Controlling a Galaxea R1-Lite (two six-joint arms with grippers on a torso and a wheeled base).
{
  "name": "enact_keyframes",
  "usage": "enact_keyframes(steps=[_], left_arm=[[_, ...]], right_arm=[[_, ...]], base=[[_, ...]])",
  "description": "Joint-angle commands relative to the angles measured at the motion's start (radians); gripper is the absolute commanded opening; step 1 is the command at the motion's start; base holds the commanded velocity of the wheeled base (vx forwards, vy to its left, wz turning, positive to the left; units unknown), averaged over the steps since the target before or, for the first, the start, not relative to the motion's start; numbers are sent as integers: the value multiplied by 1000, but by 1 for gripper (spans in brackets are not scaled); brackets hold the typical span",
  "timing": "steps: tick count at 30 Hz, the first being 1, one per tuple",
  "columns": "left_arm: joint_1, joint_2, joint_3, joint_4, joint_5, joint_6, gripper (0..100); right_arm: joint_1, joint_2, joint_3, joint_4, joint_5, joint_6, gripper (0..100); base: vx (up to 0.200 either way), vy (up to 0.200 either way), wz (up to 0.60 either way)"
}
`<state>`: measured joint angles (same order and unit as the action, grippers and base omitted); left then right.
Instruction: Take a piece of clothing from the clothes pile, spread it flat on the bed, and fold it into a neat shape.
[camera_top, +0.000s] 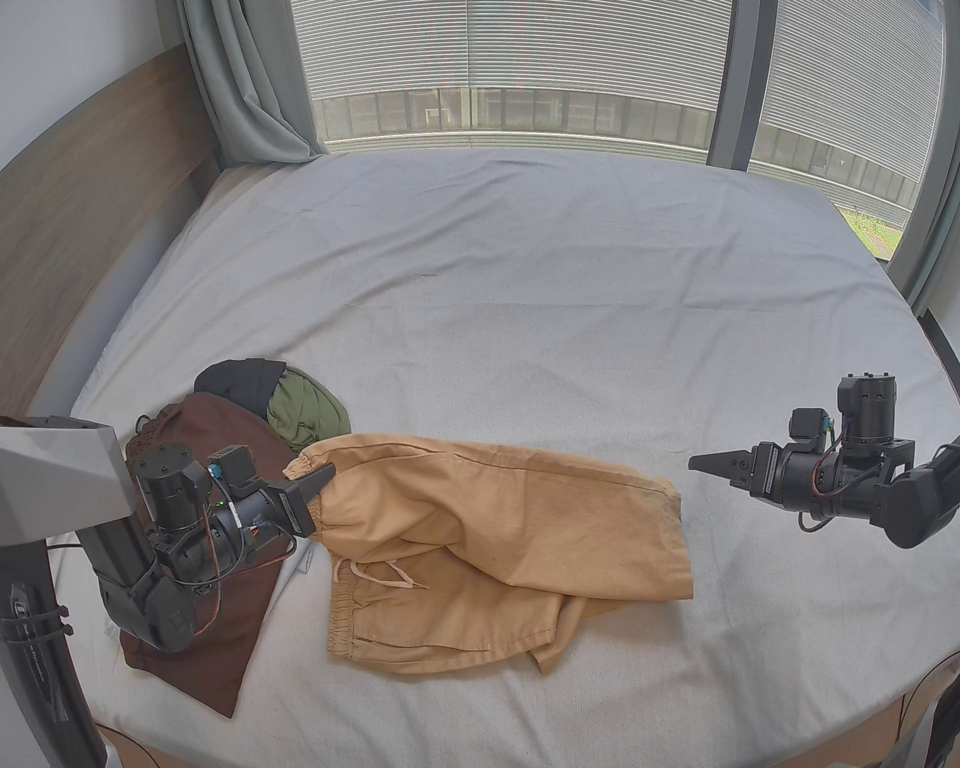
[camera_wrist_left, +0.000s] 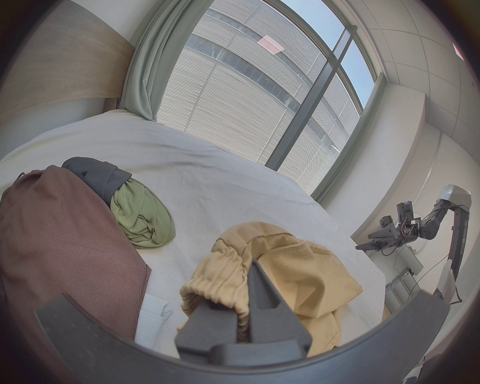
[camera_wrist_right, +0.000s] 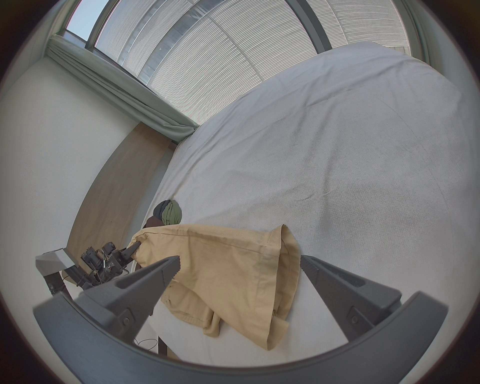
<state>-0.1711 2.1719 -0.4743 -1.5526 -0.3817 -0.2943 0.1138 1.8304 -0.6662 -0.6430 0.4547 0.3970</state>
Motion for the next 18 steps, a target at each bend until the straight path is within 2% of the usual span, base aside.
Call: enact_keyframes(steps=[1,8,18], left_arm=[[1,3,-4,-3,0,0,0],[1,3,-4,-3,0,0,0],[1,3,-4,-3,0,0,0]], right_arm=[[1,59,-4,-37,1,20,100],[10,119,0,-122,1,100,100],[23,191,-23,-126,2,115,100]], base=[[0,0,0],[0,0,0],[0,0,0]])
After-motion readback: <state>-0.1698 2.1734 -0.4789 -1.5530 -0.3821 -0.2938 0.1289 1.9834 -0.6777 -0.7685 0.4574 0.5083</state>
